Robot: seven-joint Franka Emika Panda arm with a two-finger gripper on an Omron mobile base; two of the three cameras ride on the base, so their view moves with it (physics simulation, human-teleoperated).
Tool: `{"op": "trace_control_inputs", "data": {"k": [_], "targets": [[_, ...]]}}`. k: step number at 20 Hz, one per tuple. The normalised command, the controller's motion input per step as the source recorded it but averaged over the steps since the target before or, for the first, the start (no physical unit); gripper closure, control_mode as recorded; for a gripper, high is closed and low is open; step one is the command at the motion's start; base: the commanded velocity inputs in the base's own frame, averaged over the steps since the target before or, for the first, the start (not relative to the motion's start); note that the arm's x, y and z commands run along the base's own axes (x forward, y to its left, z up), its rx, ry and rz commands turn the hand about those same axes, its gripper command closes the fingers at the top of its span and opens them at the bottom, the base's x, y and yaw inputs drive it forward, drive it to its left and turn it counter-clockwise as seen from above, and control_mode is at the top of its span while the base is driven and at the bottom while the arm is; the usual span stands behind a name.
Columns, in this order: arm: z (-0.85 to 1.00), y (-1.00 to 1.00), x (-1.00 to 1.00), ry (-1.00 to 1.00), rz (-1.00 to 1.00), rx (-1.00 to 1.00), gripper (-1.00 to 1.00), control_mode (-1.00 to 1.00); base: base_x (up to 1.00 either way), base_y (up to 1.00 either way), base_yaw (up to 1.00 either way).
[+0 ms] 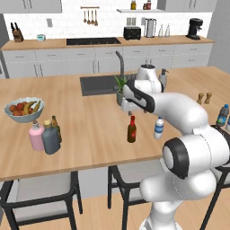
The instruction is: Move the plastic bottles in the middle to the plastics group, and the glass bottles in the middle to the glass group.
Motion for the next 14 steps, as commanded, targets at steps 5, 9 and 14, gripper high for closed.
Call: {"op": "trace_control_inputs", "data": {"k": [5, 9, 14], "targets": [[-0.25, -0.09, 0.03, 0.00, -0.01, 0.00, -1.00, -1.00, 0.00, 0.00, 0.00], [-0.16, 0.00, 0.00, 0.00, 0.00, 0.00, -1.00, -1.00, 0.00, 0.00, 0.00], [0.00, 0.00, 0.03, 0.00, 0.00, 0.00, -1.00, -1.00, 0.00, 0.00, 0.00]]}}
